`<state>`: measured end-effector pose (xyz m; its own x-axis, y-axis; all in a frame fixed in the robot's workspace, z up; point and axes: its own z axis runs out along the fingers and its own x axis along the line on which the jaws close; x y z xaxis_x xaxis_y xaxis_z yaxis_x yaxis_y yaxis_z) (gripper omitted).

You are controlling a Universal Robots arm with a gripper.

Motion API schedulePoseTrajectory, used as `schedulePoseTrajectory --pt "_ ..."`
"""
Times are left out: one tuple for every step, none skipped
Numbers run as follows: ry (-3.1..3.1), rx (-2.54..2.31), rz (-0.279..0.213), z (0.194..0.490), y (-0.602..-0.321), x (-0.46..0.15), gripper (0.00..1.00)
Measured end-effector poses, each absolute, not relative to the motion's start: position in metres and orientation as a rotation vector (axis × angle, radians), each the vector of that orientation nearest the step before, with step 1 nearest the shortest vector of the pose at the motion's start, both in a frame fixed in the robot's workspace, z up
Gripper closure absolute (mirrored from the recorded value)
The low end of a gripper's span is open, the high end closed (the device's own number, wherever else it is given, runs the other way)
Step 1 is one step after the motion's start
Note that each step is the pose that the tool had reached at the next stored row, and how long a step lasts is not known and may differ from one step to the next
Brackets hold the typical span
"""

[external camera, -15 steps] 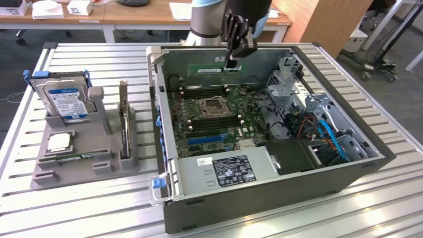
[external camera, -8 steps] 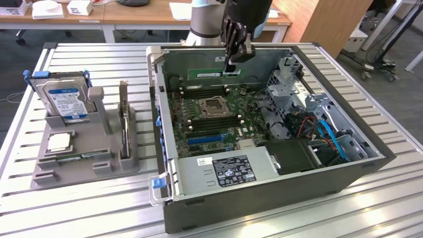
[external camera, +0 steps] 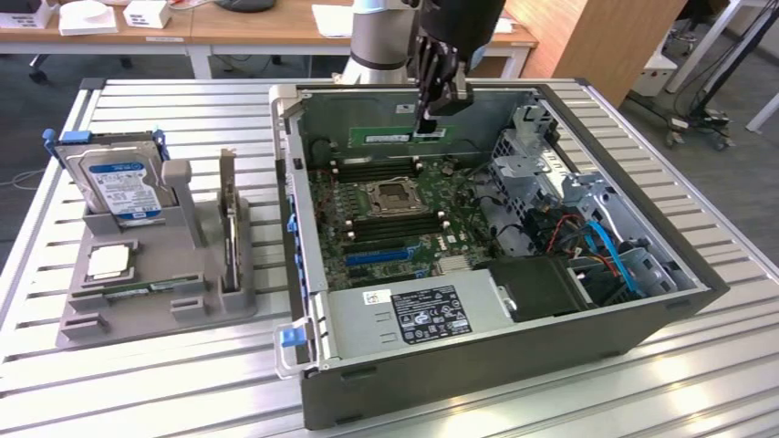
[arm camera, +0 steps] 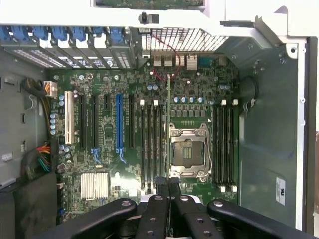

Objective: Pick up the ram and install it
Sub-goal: 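Pick up the ram and move it above insertion slot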

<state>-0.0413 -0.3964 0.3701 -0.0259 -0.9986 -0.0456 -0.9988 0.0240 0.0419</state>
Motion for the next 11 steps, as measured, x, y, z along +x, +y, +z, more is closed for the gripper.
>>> schedulePoseTrajectory --pt "2.245 -2.190 0.097 0.3700 -0.3964 -0.0393 0.89" --pt "2.245 -2.190 0.097 0.3700 -0.3965 -0.0373 0.89" --pt "2.246 -2.190 0.097 0.3700 -0.3964 -0.0352 0.89" --pt "2.246 -2.190 0.097 0.3700 -0.3965 -0.0330 0.89" --pt "2.246 -2.190 0.097 0.3700 -0.3965 -0.0311 0.89" --pt "2.246 -2.190 0.097 0.3700 -0.3965 -0.0299 0.89" --pt "2.246 -2.190 0.097 0.3700 -0.3965 -0.0297 0.89" --pt "2.246 -2.190 0.097 0.3700 -0.3965 -0.0297 0.89" --pt "2.246 -2.190 0.097 0.3700 -0.3964 -0.0297 0.89" --pt "2.246 -2.190 0.097 0.3700 -0.3964 -0.0296 0.89" --pt "2.246 -2.190 0.097 0.3700 -0.3964 -0.0297 0.89"
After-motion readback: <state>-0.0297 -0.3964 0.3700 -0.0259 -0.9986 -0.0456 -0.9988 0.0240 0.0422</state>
